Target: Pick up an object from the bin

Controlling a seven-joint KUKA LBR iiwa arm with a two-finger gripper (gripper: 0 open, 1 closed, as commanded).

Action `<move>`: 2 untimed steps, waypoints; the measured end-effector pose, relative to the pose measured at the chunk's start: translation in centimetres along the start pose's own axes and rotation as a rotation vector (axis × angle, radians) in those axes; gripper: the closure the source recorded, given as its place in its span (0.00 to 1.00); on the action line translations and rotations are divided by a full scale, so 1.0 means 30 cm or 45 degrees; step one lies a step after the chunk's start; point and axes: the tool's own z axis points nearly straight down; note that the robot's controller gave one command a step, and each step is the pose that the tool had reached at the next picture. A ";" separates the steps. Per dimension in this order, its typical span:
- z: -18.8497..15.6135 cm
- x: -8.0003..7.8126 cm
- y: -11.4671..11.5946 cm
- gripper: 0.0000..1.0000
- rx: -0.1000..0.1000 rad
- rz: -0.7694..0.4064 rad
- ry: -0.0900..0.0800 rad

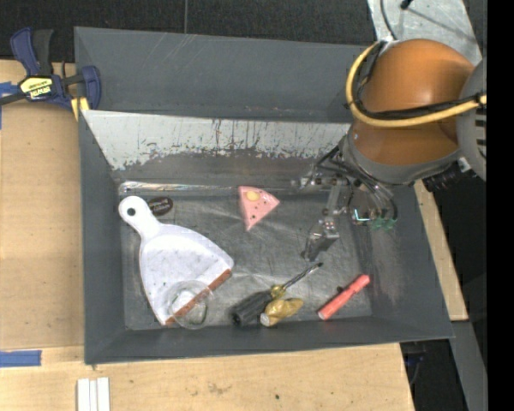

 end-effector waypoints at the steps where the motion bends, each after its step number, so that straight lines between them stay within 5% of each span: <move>1: -0.015 -0.005 0.000 0.00 0.000 0.000 -0.011; 2: 0.172 0.052 -0.016 0.00 0.000 -0.026 -0.017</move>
Offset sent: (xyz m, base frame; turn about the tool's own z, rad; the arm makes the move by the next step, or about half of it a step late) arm -0.0468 -0.0129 -0.1444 -0.0547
